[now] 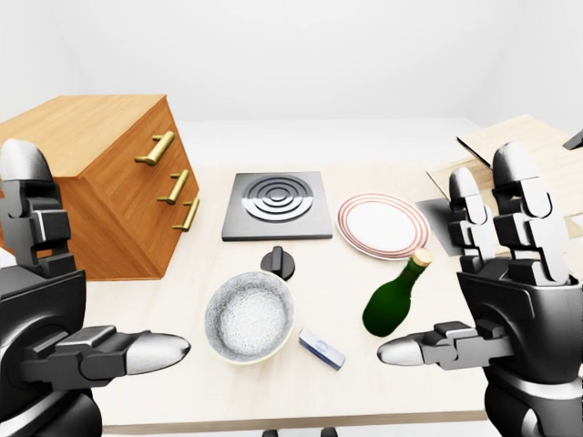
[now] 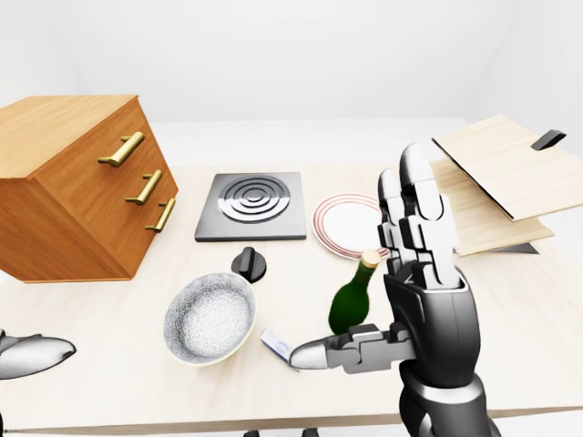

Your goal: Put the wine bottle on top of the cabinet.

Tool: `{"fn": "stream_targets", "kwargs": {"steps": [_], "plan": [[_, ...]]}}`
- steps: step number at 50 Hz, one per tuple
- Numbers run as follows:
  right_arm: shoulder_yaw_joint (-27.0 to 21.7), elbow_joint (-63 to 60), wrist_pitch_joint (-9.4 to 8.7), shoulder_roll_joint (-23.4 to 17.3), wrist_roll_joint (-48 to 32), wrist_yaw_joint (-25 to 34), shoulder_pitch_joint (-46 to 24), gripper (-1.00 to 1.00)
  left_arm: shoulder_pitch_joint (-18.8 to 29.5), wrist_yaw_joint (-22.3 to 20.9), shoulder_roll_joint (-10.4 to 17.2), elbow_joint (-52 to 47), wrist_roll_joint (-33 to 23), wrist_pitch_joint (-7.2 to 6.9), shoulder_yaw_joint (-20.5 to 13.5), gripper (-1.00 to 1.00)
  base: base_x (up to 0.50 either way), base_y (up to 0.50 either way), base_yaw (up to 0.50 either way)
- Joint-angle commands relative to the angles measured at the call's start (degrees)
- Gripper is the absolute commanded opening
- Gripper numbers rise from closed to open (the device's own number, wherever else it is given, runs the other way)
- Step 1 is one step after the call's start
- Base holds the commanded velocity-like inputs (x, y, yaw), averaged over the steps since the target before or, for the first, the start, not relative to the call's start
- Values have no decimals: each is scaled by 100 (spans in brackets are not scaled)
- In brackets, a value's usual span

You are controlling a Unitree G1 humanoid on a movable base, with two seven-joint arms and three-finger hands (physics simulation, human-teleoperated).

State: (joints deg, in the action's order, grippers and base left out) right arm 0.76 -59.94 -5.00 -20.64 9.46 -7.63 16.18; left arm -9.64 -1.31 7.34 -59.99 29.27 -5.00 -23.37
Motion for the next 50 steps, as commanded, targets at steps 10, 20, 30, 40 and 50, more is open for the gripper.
{"fn": "stream_targets", "kwargs": {"steps": [10,20,30,40,50], "plan": [[-193,-4,0,1578,-1418,1704,-7,100,-8,254,281,-1,264,0,-3,100,0,50,0],[-651,-4,0,1922,-1375,2095,-4,100,-19,231,244,-1,195,0,60,100,0,5,0],[-1662,-3,0,-1268,1947,-703,768,100,-39,198,219,-1,141,0,98,100,0,0,0],[-3134,-5,0,-1797,3324,-935,1417,100,-34,158,185,-1,95,0,109,100,0,0,0],[-4162,-5,0,-1134,3640,-212,1379,100,-62,90,109,-1,-32,0,180,100,0,0,0]]}}
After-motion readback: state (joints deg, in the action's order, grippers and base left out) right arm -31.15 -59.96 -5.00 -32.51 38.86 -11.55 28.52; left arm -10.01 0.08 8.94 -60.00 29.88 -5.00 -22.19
